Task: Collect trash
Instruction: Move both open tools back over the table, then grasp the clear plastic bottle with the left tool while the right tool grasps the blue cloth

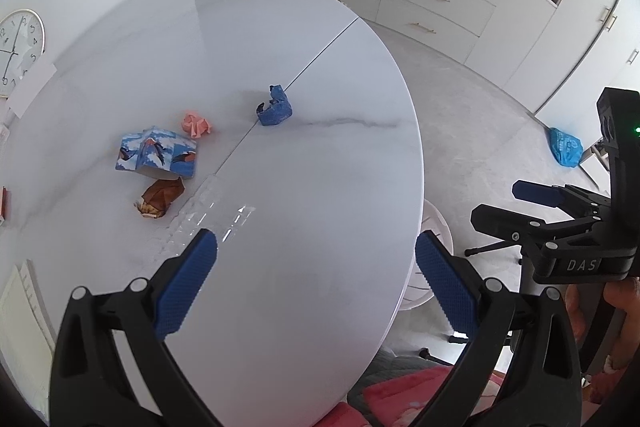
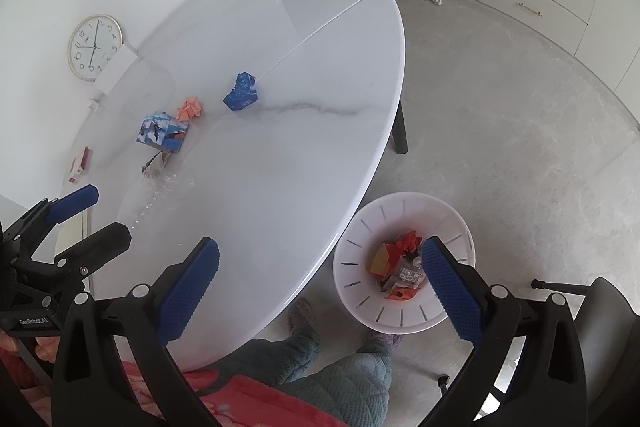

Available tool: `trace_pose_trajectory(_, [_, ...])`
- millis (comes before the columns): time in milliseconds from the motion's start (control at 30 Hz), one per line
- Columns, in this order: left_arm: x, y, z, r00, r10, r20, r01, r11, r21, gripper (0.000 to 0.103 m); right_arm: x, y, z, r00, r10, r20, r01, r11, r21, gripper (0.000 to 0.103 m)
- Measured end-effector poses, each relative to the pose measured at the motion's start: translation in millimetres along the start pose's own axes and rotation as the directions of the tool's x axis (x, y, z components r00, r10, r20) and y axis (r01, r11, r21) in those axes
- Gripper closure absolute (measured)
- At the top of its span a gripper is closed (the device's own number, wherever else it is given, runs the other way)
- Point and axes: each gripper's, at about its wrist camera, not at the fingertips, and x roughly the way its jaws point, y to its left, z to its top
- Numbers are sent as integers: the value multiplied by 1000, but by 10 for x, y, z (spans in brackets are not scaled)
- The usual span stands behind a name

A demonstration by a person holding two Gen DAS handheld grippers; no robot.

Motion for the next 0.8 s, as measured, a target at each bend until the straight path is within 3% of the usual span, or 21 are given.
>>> trace_pose_trajectory(500, [497,692,38,993,48,-105,-43,998,47,8,184,121,-18,999,-23,-42,25,999,47,3])
trace_pose_trajectory(800, [916,935,-7,979,36,-199,-18,995,95,8,345,237,9,997,-25,-75,30,997,65,3])
